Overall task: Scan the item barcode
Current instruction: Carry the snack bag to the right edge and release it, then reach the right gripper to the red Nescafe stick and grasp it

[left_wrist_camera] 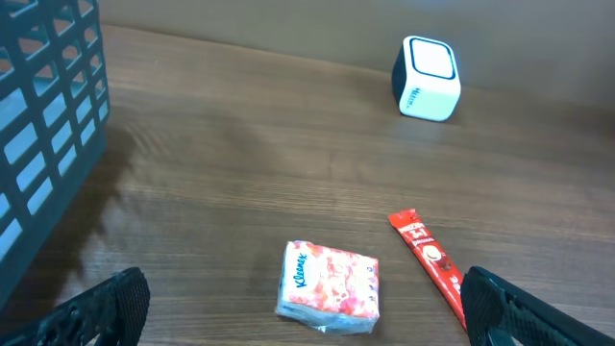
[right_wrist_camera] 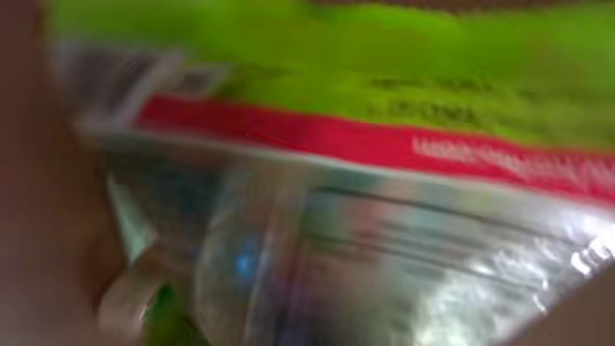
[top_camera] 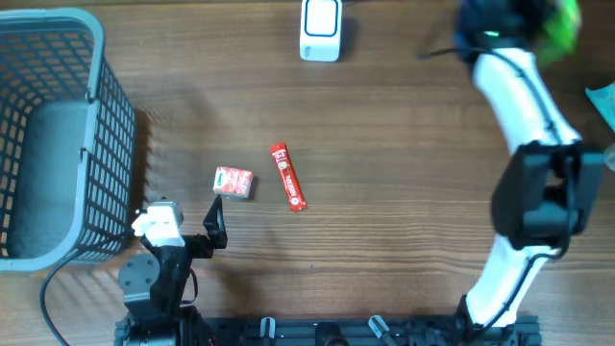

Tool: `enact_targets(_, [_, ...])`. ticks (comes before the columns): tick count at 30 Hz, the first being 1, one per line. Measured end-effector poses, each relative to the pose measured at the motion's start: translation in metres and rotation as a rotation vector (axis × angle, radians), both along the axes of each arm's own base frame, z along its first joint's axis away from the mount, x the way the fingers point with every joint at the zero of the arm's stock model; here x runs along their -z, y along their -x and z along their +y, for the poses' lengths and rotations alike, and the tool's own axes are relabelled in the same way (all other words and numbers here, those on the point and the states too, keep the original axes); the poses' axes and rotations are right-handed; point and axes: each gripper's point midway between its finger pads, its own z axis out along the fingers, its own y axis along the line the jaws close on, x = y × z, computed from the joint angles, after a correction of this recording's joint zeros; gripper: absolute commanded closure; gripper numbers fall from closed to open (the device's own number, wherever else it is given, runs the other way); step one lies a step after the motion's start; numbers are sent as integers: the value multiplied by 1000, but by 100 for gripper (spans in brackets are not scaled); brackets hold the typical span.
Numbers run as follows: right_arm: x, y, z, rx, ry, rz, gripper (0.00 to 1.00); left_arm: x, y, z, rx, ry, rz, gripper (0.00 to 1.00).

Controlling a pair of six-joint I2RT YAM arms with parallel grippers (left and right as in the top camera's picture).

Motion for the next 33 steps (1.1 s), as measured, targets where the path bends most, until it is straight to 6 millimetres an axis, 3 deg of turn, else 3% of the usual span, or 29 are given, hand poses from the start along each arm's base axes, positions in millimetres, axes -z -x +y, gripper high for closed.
enact_targets(2, [61, 34, -42, 106, -176, 41, 96, 0, 0, 0, 0, 0, 0, 0])
enact_targets(3, [79, 43, -54, 150, -263, -5, 96, 0, 0, 0, 0, 0, 0, 0])
enact_targets(6, [112, 56, -87, 280, -525, -232, 93, 0, 0, 0, 0, 0, 0, 0])
enact_targets(7, [119, 60, -96, 315, -596, -292, 86, 0, 0, 0, 0, 0, 0, 0])
enact_targets(8, [125, 66, -108, 360, -666, -352, 62, 0, 0, 0, 0, 0, 0, 0])
enact_targets(9, [129, 73, -119, 402, -711, -398, 24, 0, 0, 0, 0, 0, 0, 0])
enact_targets(10, [131, 77, -127, 432, -733, -434, 8, 0, 0, 0, 0, 0, 0, 0])
enact_targets(11, [133, 84, -137, 472, -756, -475, 0, 0, 0, 0, 0, 0, 0, 0])
enact_targets(14, [142, 100, -136, 553, -861, -494, 0, 0, 0, 0, 0, 0, 0, 0])
enact_targets(17, [122, 71, -82, 477, -1151, -548, 0, 0, 0, 0, 0, 0, 0, 0])
enact_targets(20, [59, 53, 58, 375, -1650, -504, 1, 0, 0, 0, 0, 0, 0, 0])
enact_targets(22, [44, 60, 134, 312, -1786, -347, 0, 0, 0, 0, 0, 0, 0, 0])
enact_targets(23, [49, 66, 178, 276, -1811, -233, 0, 0, 0, 0, 0, 0, 0, 0])
enact_targets(26, [91, 99, 296, 136, -1778, 69, 0, 0, 0, 0, 0, 0, 0, 0])
enact_targets(28, [119, 127, 354, 38, -1715, 212, 1, 0, 0, 0, 0, 0, 0, 0])
enact_targets(29, [138, 151, 383, -13, -1647, 298, 1, 0, 0, 0, 0, 0, 0, 0])
enact_targets(30, [147, 166, 397, -43, -1591, 332, 1, 0, 0, 0, 0, 0, 0, 0])
enact_targets(33, [152, 178, 432, -193, -1468, 322, 1, 0, 0, 0, 0, 0, 0, 0])
